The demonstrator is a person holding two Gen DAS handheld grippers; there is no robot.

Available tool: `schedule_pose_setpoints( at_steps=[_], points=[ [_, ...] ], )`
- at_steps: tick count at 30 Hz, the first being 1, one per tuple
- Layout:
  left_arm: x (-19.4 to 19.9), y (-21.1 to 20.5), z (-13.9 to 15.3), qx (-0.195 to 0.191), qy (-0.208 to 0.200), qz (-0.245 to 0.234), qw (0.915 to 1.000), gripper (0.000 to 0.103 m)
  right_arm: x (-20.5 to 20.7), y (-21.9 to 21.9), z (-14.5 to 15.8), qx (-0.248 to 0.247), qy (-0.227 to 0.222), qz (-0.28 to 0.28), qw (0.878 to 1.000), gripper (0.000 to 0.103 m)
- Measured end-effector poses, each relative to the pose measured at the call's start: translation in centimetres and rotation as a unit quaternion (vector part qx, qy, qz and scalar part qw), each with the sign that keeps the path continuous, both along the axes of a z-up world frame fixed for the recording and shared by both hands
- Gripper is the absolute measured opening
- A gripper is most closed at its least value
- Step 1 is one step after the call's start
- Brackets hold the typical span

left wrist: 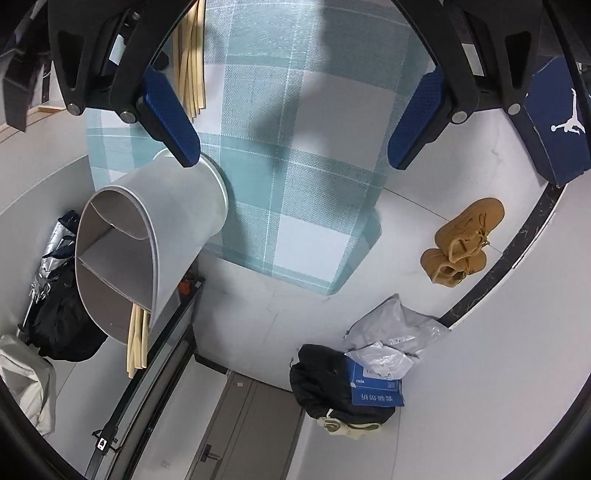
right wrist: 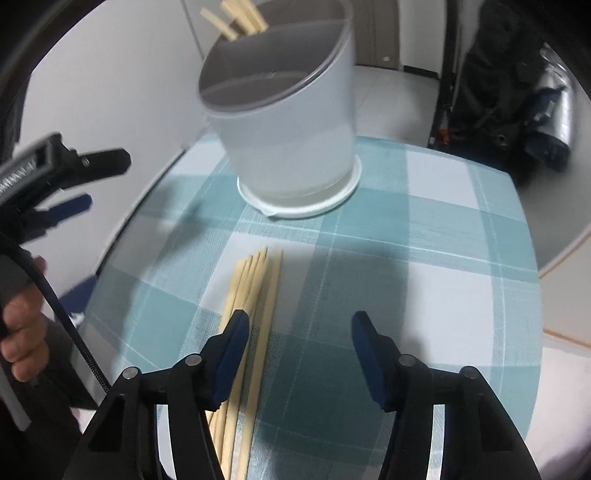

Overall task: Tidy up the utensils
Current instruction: 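Lower both grippers toward the chopstick pile beside the holder, then pinch one chopstick with the right gripper while the left gripper pinches another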

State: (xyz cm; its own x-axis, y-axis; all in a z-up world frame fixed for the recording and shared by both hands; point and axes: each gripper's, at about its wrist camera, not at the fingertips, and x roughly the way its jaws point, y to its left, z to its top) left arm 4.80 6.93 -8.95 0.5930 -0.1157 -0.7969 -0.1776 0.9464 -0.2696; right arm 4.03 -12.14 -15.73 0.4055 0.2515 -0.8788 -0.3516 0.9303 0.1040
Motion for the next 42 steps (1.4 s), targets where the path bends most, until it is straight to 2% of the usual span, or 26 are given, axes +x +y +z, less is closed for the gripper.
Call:
schedule_pose_setpoints(
  at_steps=[5, 10, 16, 21, 26, 27, 30, 37, 42],
  points=[
    [0.1, 1.4, 0.2, -0.020, -0.001, 0.016, 0.9997, 0.100, 0.7, 1.3, -0.6, -0.025, 0.005, 0.008, 1.000, 0.047],
    [0.1, 1.8, 0.0, -0.029, 0.006, 0.024, 0.9993, 0.100, 1.2, 2.3, -1.2, -0.051, 0.009, 0.014, 0.999, 0.033],
    [0.0, 2.1, 0.0, -0.034, 0.010, 0.029, 0.9990, 0.100, 1.1, 3.4, -1.3, -0.075, -0.007, 0.026, 0.997, 0.034],
    [0.3, 3.0, 0.7, -0.026, -0.002, 0.040, 0.9989, 0.100, 1.7, 3.5, -1.3, -0.071, -0.010, 0.016, 0.997, 0.035],
    [0.2, 3.5, 0.2, -0.025, 0.006, 0.056, 0.9981, 0.100, 1.8, 3.5, -1.3, -0.073, -0.021, 0.032, 0.997, 0.030],
    [0.2, 3.4, 0.2, -0.023, 0.007, 0.056, 0.9981, 0.100, 1.7, 3.5, -1.2, -0.071, -0.023, 0.037, 0.996, 0.027],
    [0.2, 2.8, 0.2, -0.017, 0.003, 0.053, 0.9984, 0.100, 1.3, 3.6, -1.0, -0.067, -0.026, 0.050, 0.996, 0.006],
    [-0.1, 0.6, 0.2, -0.007, 0.001, 0.021, 0.9997, 0.100, 1.2, 0.4, -0.6, -0.005, -0.006, 0.020, 1.000, 0.005],
    [-0.3, -2.0, -0.9, -0.013, 0.032, -0.028, 0.9990, 0.100, 1.1, -3.0, 0.5, 0.056, -0.008, -0.027, 0.998, 0.005]
  ],
)
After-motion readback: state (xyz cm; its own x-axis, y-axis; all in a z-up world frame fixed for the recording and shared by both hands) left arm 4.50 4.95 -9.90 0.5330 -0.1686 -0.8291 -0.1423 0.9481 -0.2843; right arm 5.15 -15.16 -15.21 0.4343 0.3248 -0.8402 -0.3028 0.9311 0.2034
